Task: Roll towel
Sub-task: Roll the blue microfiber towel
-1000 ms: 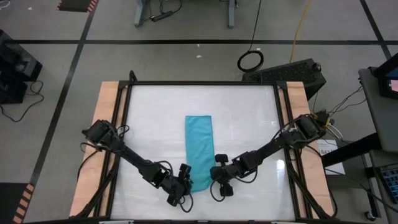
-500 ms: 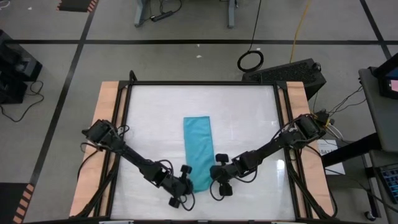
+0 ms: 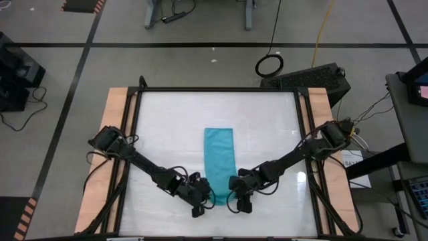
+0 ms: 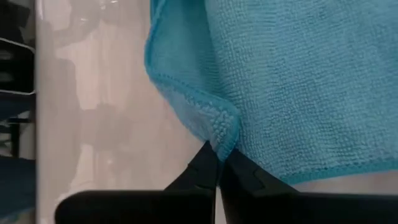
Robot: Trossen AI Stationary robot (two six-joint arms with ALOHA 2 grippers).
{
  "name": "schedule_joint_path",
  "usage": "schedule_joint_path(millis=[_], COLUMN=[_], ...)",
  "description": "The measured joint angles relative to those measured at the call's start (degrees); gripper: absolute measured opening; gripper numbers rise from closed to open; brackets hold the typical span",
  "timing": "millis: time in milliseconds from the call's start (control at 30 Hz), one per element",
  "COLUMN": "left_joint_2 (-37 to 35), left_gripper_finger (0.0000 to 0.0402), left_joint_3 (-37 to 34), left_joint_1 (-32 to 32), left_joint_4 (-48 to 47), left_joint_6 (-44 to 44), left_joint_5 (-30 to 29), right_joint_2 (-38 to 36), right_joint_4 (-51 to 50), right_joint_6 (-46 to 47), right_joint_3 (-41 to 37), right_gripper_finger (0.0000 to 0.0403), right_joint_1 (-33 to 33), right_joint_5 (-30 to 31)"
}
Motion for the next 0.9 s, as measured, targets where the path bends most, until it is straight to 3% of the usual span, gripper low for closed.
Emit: schedule_joint_path(millis=[200, 500, 600, 767, 900], left_joint_2=[-1.4, -1.4, -1.4, -1.4, -1.4], left_gripper_finger=[0.0001, 0.0, 0.0, 0.0001, 0.0031], left_joint_3=[0.0, 0.0, 0.0, 0.0, 0.0], left_joint_1=[2.1, 4.2, 4.6, 5.6, 5.3], left_joint_4=[-0.4, -0.1, -0.8, -2.1, 3.0], left_joint_6=[-5.3, -9.4, -9.6, -7.2, -2.0], left_joint_5=[2.1, 5.2, 5.2, 6.7, 15.7], right_joint_2=[-3.3, -9.4, -10.0, -8.3, -7.4], right_joint_4=[-2.1, -10.9, -12.3, -12.6, -8.2], right_joint_6=[2.5, -0.3, -2.0, -1.7, 1.3], right_joint_3=[0.0, 0.0, 0.1, -0.4, -3.2], right_gripper_finger=[0.0016, 0.0165, 0.0194, 0.0188, 0.0158], right_joint_1=[-0.1, 1.2, 2.8, 5.4, 7.0], right_joint_5=[-1.5, 6.6, 9.0, 7.5, 8.1])
